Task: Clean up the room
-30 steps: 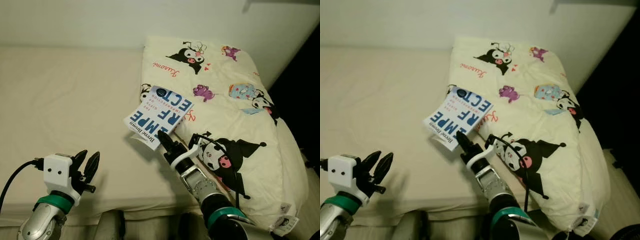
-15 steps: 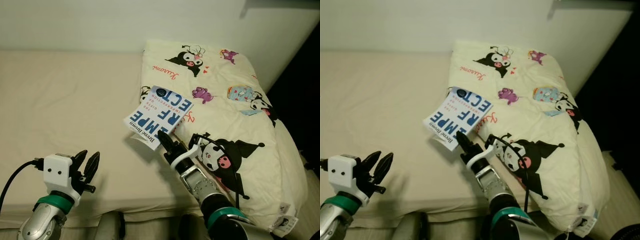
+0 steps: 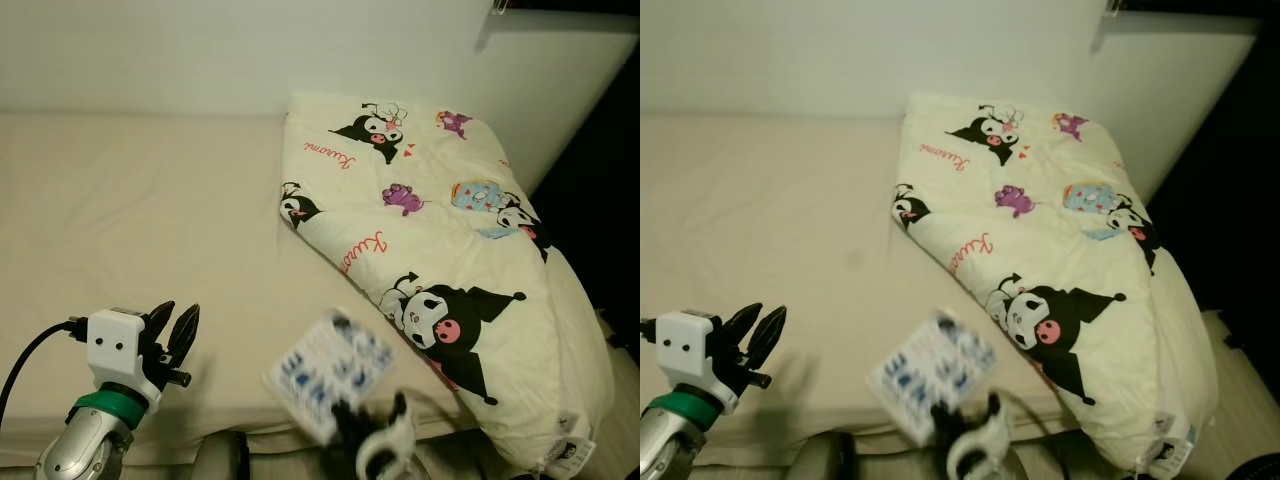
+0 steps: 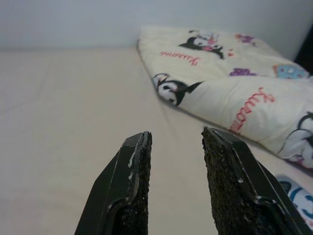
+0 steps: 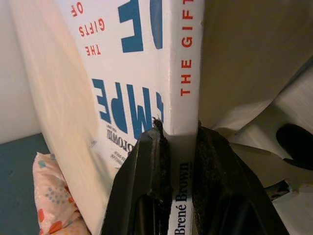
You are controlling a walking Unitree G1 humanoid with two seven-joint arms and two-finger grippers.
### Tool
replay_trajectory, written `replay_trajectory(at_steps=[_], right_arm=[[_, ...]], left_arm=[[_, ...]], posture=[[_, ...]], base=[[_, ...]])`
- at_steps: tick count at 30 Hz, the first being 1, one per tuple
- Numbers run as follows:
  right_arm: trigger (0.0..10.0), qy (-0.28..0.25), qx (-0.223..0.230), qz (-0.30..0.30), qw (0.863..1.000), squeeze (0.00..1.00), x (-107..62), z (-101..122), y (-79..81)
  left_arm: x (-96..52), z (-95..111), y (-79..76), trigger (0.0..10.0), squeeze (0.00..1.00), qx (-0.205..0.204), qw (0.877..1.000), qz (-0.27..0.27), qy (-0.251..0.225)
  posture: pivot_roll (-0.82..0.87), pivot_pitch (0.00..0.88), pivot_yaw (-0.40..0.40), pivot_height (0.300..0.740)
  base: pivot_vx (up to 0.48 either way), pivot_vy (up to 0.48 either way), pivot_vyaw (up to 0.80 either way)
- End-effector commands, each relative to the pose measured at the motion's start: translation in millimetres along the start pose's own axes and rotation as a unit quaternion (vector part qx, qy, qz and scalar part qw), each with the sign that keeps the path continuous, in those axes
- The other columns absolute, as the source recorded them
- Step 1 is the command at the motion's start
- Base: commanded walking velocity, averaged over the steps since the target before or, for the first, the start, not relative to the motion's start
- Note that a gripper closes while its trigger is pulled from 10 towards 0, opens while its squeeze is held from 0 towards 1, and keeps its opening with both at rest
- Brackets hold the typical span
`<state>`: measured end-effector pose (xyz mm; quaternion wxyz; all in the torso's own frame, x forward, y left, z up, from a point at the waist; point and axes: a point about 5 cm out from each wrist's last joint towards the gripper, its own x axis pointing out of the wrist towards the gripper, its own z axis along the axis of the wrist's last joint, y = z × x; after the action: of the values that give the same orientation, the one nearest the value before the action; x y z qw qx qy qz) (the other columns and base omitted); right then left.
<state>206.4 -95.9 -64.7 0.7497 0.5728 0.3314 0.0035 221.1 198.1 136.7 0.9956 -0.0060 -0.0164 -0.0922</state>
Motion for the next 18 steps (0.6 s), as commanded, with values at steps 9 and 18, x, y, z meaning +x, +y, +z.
replay_trajectory(at_steps=[9, 18], right_arm=[[10.0, -0.153, -0.378, 0.14, 0.902, 0.0, 21.4, 63.0, 111.6], [10.0, -0.184, -0.363, 0.162, 0.899, 0.0, 16.3, 67.0, 119.8]], left_arm=[[40.8, -53.1, -16.1, 10.0, 0.0, 0.047, 0.995, 0.056, 0.074], [44.7, -54.1, -16.7, 10.0, 0.0, 0.054, 0.994, 0.067, 0.07]], posture=[[0.08, 0.0, 0.0, 0.615], [0.08, 0.0, 0.0, 0.619]], base=[[0.0, 0.0, 0.0], [0.0, 0.0, 0.0]])
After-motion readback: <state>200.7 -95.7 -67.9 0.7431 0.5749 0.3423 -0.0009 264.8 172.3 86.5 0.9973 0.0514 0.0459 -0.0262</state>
